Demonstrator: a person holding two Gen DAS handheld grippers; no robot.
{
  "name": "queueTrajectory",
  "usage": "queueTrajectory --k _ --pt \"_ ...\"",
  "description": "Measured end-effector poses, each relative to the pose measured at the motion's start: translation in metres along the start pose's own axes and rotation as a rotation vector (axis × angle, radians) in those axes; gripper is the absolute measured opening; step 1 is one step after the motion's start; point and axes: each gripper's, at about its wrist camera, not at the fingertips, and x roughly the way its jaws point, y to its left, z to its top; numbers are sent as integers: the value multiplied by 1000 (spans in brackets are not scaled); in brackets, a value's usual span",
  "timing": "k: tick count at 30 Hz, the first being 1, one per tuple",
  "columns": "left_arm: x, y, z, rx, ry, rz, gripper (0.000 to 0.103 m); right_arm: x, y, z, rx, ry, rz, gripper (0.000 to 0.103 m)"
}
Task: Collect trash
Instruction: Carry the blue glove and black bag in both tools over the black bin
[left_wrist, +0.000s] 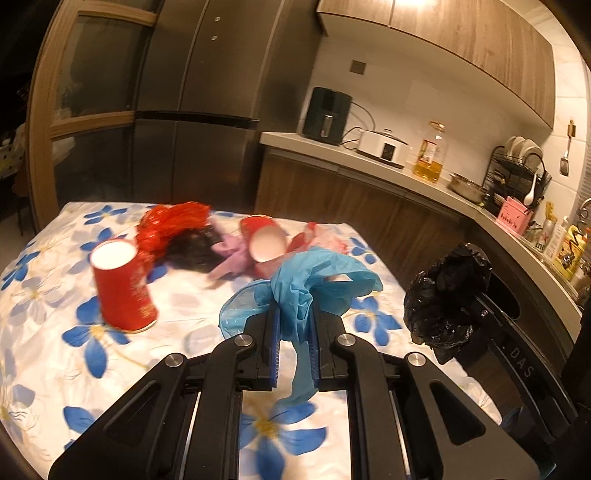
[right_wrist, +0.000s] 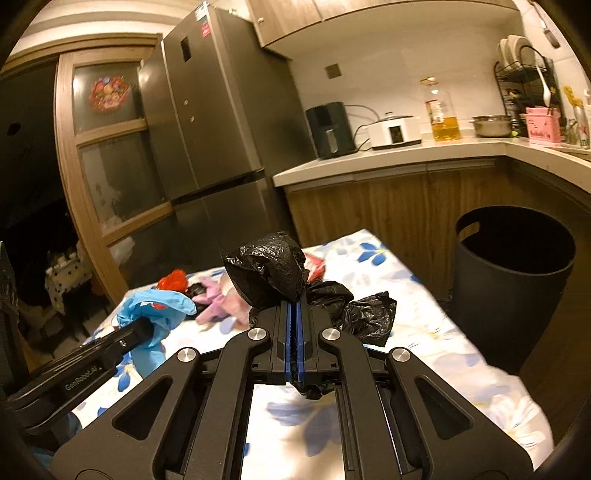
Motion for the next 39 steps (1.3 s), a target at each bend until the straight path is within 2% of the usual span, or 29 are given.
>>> queueTrajectory --k 20,39 --pt "38 -113 30 138 -34 -111 13 -38 -84 40 90 -132 -100 2" --pt "78 -235 46 243 -66 -262 13 -70 -180 83 104 -256 -263 2"
